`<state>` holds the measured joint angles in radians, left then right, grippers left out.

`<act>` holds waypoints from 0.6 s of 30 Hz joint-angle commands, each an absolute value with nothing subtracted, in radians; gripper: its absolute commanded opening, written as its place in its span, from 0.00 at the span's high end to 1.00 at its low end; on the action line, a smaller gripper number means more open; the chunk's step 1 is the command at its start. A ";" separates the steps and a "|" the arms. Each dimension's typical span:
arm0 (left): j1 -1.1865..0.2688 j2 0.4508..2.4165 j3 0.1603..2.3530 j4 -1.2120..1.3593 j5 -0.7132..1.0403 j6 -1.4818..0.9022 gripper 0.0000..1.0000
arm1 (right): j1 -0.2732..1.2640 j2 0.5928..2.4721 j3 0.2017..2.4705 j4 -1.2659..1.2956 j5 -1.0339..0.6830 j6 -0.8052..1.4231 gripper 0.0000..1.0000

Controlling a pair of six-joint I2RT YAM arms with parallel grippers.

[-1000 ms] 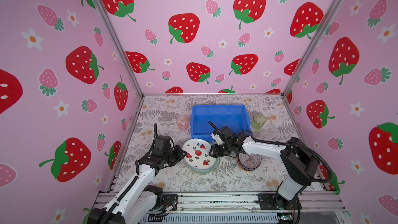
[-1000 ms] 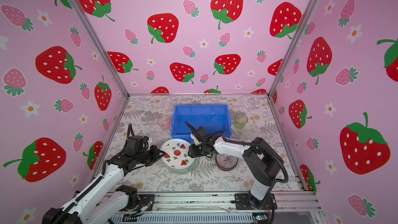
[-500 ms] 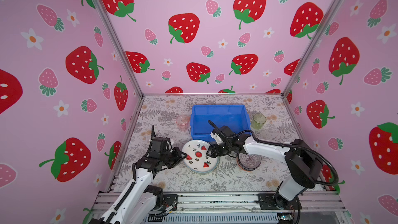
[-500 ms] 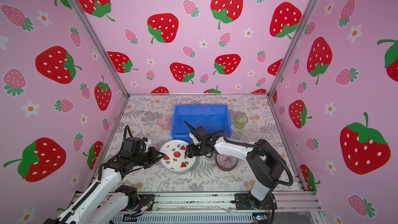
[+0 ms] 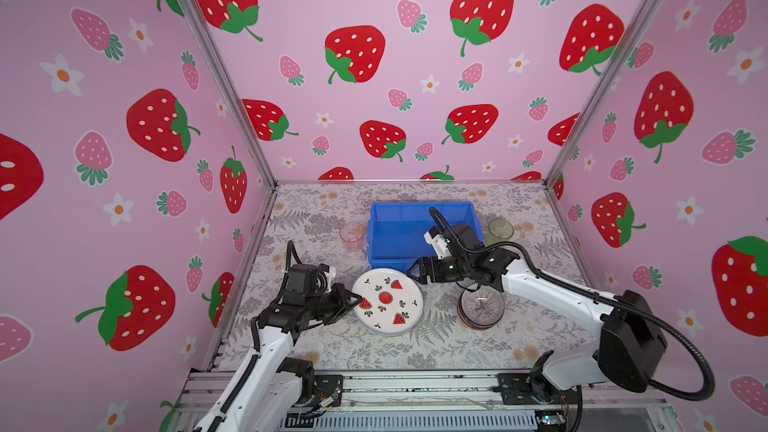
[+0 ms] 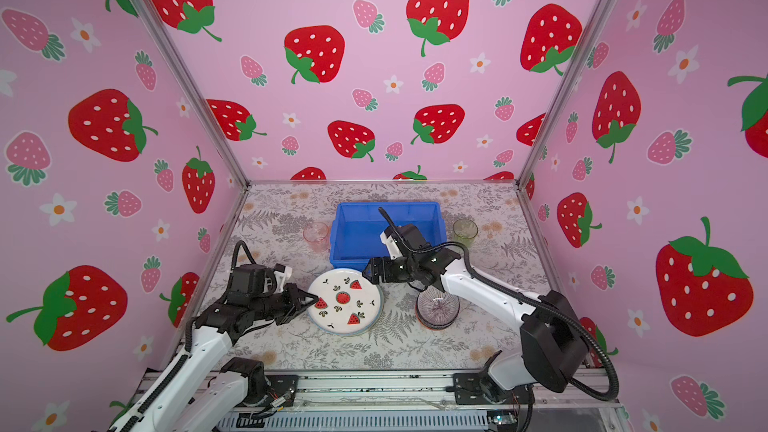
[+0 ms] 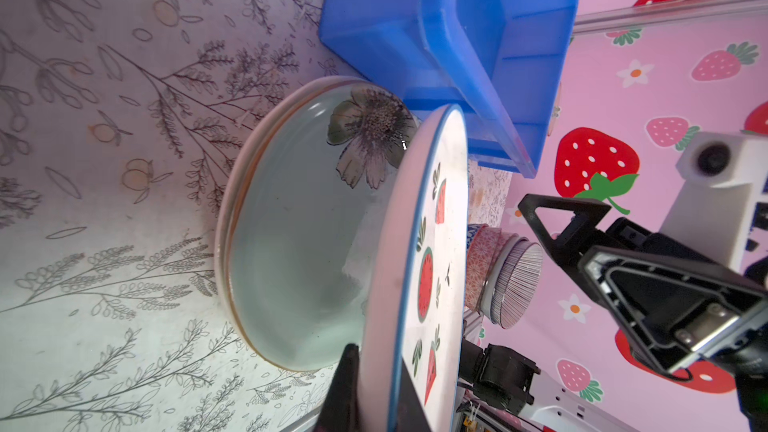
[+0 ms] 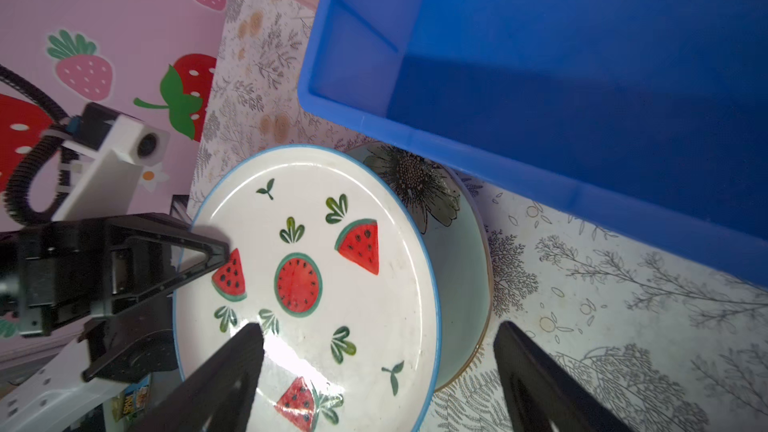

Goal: Place the mixed dishes into the plastic bin
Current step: 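Lift the upright watermelon plate off the stack with both grippers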

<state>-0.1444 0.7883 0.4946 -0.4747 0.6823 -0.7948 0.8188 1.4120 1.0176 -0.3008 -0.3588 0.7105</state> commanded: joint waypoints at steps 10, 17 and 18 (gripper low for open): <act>-0.141 0.812 0.630 -0.259 0.872 -0.806 1.00 | 0.703 1.260 0.901 -0.271 -0.615 0.724 0.15; -0.142 0.886 0.654 -0.088 0.881 -0.878 1.00 | 0.683 1.244 0.871 -0.209 -0.676 0.744 0.19; -0.142 0.899 0.660 -0.081 0.880 -0.875 1.00 | 0.681 1.247 0.866 -0.194 -0.686 0.749 0.20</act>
<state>-0.1440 0.8921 0.5762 -0.2474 0.7864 -0.8333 0.6891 1.2667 0.8837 -0.2481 -0.6319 0.7280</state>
